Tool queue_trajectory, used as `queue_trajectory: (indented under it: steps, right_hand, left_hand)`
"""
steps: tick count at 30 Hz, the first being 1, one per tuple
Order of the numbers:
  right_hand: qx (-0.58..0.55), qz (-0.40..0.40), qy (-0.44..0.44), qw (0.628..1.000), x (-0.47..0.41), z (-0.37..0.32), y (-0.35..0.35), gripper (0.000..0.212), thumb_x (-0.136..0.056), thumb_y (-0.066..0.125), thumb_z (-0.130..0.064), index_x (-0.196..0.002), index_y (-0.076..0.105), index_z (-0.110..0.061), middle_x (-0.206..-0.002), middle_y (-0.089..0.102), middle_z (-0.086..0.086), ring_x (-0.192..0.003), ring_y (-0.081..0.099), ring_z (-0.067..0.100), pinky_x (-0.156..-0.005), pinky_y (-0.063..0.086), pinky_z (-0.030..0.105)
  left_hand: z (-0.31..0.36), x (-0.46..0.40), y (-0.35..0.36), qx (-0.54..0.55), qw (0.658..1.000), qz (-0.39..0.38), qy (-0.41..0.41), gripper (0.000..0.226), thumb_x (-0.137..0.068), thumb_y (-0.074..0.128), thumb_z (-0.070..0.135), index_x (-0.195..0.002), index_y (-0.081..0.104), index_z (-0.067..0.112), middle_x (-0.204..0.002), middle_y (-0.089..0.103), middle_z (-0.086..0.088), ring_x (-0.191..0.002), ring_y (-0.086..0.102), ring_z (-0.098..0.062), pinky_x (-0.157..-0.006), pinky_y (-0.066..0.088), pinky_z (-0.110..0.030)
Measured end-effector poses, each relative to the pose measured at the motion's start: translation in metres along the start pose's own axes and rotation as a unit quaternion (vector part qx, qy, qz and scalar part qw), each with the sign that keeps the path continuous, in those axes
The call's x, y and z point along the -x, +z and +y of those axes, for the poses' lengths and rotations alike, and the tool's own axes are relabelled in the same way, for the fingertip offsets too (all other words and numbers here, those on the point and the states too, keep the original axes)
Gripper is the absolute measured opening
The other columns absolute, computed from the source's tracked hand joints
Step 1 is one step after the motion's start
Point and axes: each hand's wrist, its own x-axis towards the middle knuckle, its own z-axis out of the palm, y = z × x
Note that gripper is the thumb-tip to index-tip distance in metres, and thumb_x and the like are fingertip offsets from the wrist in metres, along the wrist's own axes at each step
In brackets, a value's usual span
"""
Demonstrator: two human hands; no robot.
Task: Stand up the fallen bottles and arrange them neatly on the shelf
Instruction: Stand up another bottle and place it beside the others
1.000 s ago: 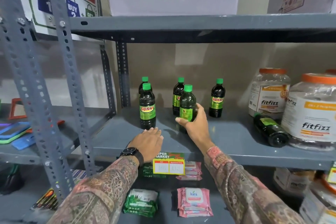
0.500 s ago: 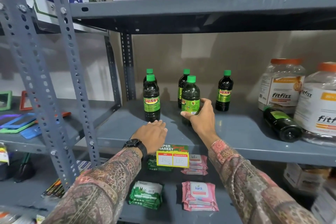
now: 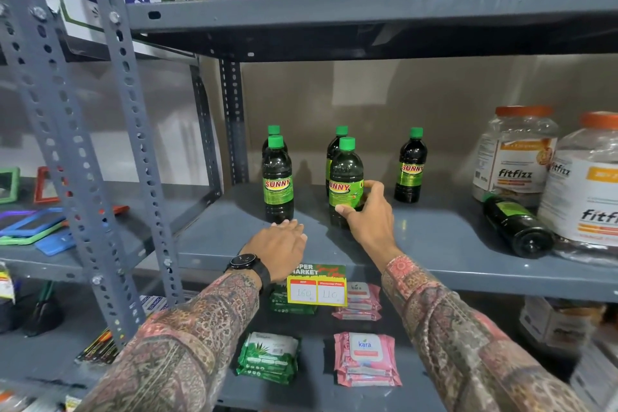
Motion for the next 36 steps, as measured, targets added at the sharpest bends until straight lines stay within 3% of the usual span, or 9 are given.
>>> queue_trajectory:
  steps: [3, 8, 14, 18, 27, 31, 33, 36]
  right_hand:
    - [0.004, -0.010, -0.010, 1.000, 0.001, -0.002, -0.001, 0.063, -0.083, 0.084, -0.027, -0.132, 0.047, -0.018, -0.120, 0.071, 0.002, -0.109, 0.067, 0.023, -0.089, 0.052, 0.038]
    - [0.028, 0.008, -0.003, 1.000, 0.003, -0.006, 0.000, 0.072, -0.071, 0.091, -0.048, -0.121, 0.049, -0.019, -0.118, 0.060, 0.001, -0.103, 0.061, 0.021, -0.086, 0.053, 0.040]
    - [0.019, -0.028, -0.015, 0.999, 0.001, -0.004, 0.000, 0.056, -0.084, 0.084, -0.031, -0.129, 0.054, -0.016, -0.118, 0.071, 0.003, -0.109, 0.066, 0.026, -0.088, 0.053, 0.040]
    - [0.013, -0.030, -0.012, 0.999, 0.003, -0.007, -0.001, 0.058, -0.082, 0.086, -0.034, -0.126, 0.054, -0.017, -0.106, 0.066, -0.005, -0.101, 0.064, 0.020, -0.086, 0.053, 0.037]
    - [0.018, -0.067, 0.006, 0.998, 0.004, -0.009, -0.002, 0.060, -0.087, 0.081, -0.031, -0.137, 0.052, -0.015, -0.125, 0.071, 0.006, -0.117, 0.064, 0.028, -0.095, 0.052, 0.041]
    - [-0.013, -0.083, 0.041, 0.996, 0.006, -0.011, -0.018, 0.076, -0.088, 0.080, -0.039, -0.150, 0.045, -0.011, -0.139, 0.063, 0.009, -0.129, 0.059, 0.028, -0.104, 0.047, 0.037]
    - [0.035, -0.047, 0.042, 0.997, 0.002, -0.008, -0.038, 0.078, -0.089, 0.077, -0.045, -0.151, 0.046, -0.010, -0.144, 0.060, 0.012, -0.133, 0.057, 0.031, -0.109, 0.046, 0.043]
    - [0.202, 0.026, 0.039, 0.978, -0.014, 0.004, -0.091, 0.061, -0.089, 0.075, -0.039, -0.136, 0.054, -0.007, -0.132, 0.061, 0.018, -0.122, 0.060, 0.039, -0.100, 0.050, 0.047]
  left_hand:
    - [0.000, 0.000, 0.000, 0.004, 1.000, 0.000, 0.000, 0.055, -0.109, 0.022, 0.034, -0.159, 0.030, 0.014, -0.168, 0.024, -0.003, -0.156, 0.022, -0.017, -0.125, 0.011, -0.031]
    - [0.001, 0.002, 0.000, 0.003, 1.000, 0.001, -0.003, 0.054, -0.109, 0.022, 0.034, -0.159, 0.031, 0.014, -0.169, 0.023, -0.002, -0.156, 0.021, -0.017, -0.125, 0.010, -0.031]
    - [-0.001, -0.001, 0.002, 0.001, 1.000, -0.004, 0.003, 0.055, -0.109, 0.021, 0.033, -0.159, 0.029, 0.013, -0.169, 0.023, -0.004, -0.156, 0.021, -0.017, -0.127, 0.011, -0.032]
    - [0.001, -0.001, 0.001, -0.007, 1.000, -0.004, 0.003, 0.054, -0.109, 0.021, 0.032, -0.159, 0.029, 0.012, -0.169, 0.023, -0.005, -0.156, 0.021, -0.018, -0.127, 0.012, -0.033]
    - [0.001, 0.000, 0.001, -0.004, 1.000, -0.006, 0.004, 0.055, -0.109, 0.021, 0.033, -0.159, 0.029, 0.012, -0.169, 0.023, -0.004, -0.156, 0.021, -0.018, -0.127, 0.012, -0.032]
    - [0.004, 0.003, -0.002, -0.012, 1.000, -0.009, 0.005, 0.055, -0.109, 0.020, 0.032, -0.159, 0.029, 0.011, -0.168, 0.023, -0.005, -0.156, 0.022, -0.019, -0.127, 0.013, -0.033]
    - [0.004, 0.004, -0.002, -0.010, 1.000, -0.011, 0.004, 0.055, -0.109, 0.020, 0.032, -0.159, 0.028, 0.011, -0.168, 0.023, -0.006, -0.156, 0.022, -0.019, -0.127, 0.013, -0.034]
    - [0.004, 0.003, -0.002, -0.011, 1.000, -0.010, 0.001, 0.055, -0.109, 0.020, 0.032, -0.159, 0.028, 0.011, -0.169, 0.023, -0.005, -0.156, 0.022, -0.019, -0.127, 0.013, -0.034]
